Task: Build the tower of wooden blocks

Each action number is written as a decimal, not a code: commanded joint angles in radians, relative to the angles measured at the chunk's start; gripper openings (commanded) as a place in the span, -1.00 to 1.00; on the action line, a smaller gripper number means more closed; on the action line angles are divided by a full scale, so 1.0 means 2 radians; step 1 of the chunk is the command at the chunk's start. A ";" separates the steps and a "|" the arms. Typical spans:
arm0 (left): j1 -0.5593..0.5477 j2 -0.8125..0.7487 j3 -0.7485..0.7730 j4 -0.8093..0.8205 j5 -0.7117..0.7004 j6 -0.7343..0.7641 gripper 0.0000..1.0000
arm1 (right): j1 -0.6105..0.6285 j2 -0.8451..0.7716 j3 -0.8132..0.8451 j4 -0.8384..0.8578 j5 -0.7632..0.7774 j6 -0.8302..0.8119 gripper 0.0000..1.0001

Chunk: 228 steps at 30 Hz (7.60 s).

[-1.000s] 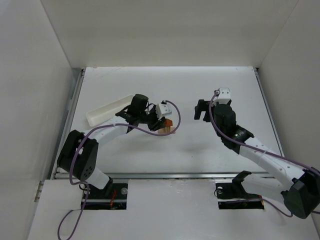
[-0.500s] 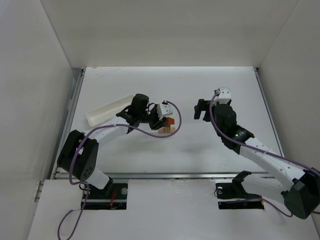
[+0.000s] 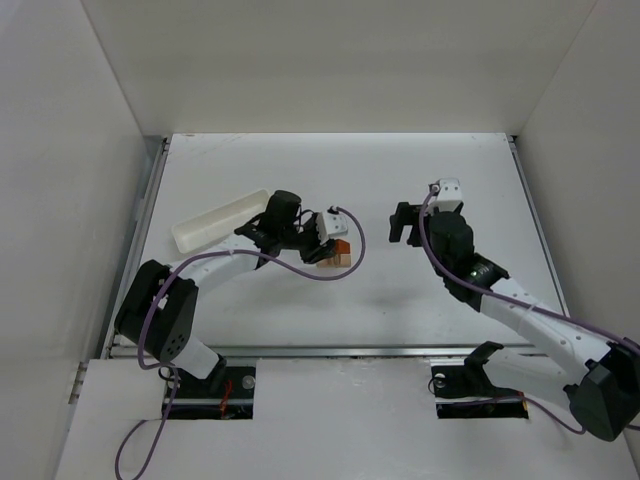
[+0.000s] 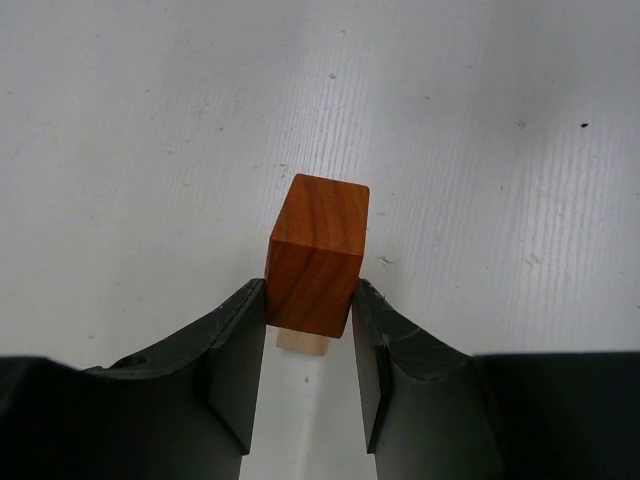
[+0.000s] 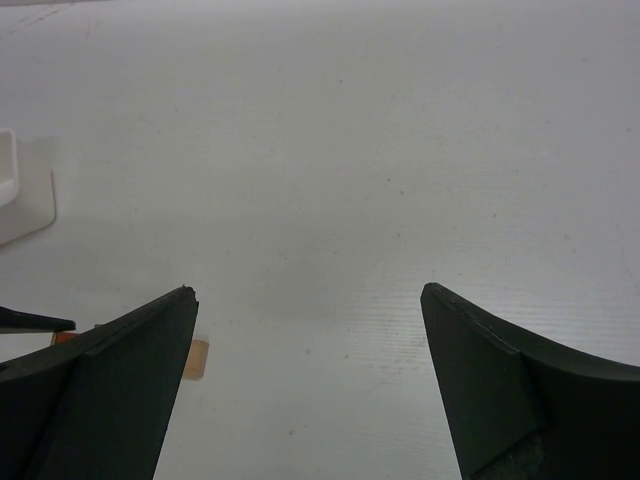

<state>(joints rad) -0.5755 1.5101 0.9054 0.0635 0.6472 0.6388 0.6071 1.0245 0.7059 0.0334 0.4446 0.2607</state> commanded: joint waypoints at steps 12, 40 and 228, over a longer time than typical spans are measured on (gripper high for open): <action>-0.001 -0.005 -0.016 0.025 0.002 -0.006 -1.00 | -0.001 -0.022 -0.005 0.025 -0.002 -0.007 0.99; -0.001 -0.010 -0.032 0.064 -0.004 -0.092 -1.00 | -0.001 -0.031 -0.014 0.025 -0.007 -0.011 0.99; 0.008 0.013 -0.001 0.036 -0.022 -0.085 -0.61 | -0.001 -0.056 -0.038 0.045 -0.074 -0.055 0.99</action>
<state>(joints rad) -0.5648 1.5414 0.8665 0.1291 0.5755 0.4625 0.6071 0.9295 0.6376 0.0792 0.3054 0.1616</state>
